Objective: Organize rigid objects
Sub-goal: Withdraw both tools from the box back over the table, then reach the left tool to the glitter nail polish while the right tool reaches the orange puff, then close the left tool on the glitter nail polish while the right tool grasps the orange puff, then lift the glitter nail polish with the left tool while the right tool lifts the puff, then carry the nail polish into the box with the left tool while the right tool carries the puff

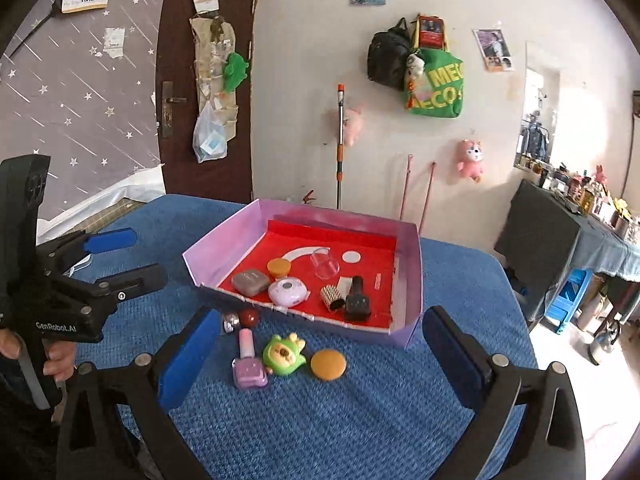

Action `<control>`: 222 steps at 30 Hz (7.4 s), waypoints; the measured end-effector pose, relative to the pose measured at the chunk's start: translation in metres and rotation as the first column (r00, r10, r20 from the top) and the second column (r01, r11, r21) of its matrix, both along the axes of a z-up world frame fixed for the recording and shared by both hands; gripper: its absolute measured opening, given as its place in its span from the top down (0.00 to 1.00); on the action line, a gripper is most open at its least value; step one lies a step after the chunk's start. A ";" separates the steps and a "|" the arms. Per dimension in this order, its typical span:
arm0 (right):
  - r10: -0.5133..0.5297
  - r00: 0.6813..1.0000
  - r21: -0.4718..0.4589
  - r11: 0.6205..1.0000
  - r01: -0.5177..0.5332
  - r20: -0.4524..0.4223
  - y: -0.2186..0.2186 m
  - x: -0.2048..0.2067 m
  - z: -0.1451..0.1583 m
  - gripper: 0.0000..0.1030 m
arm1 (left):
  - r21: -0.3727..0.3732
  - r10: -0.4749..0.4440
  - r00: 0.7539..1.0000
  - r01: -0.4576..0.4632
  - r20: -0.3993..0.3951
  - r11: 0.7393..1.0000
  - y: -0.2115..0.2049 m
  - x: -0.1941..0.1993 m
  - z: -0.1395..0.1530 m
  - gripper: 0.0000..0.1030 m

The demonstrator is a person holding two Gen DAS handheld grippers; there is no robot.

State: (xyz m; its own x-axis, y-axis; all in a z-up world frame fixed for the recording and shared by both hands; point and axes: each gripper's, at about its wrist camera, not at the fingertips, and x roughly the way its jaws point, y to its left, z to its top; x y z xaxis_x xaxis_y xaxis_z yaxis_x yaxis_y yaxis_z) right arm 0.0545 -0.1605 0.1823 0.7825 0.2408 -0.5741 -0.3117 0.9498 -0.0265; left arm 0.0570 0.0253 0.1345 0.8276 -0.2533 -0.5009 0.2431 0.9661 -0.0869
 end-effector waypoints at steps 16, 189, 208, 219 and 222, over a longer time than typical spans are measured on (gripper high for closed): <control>-0.086 0.994 -0.008 0.996 0.085 -0.060 0.006 -0.005 -0.078 0.00 | 0.007 0.017 0.992 -0.017 -0.121 1.000 -0.009 -0.002 -0.069 0.05; 0.027 0.936 0.065 0.998 -0.005 -0.350 -0.014 0.078 -0.135 0.61 | 0.100 -0.159 0.923 0.205 -0.351 0.974 -0.021 0.080 -0.103 0.73; 0.069 0.974 0.068 0.996 -0.056 -0.215 -0.012 0.096 -0.079 0.61 | 0.101 -0.151 0.963 0.177 -0.225 0.979 -0.014 0.105 -0.026 0.73; 0.033 0.954 -0.059 0.997 -0.053 -0.298 0.000 0.228 -0.062 0.61 | 0.273 -0.063 0.931 0.170 -0.360 0.947 -0.019 0.208 -0.030 0.73; 0.017 0.931 -0.081 0.995 -0.050 -0.364 0.000 0.256 -0.077 0.61 | 0.312 -0.041 0.913 0.181 -0.405 0.933 -0.021 0.226 -0.044 0.73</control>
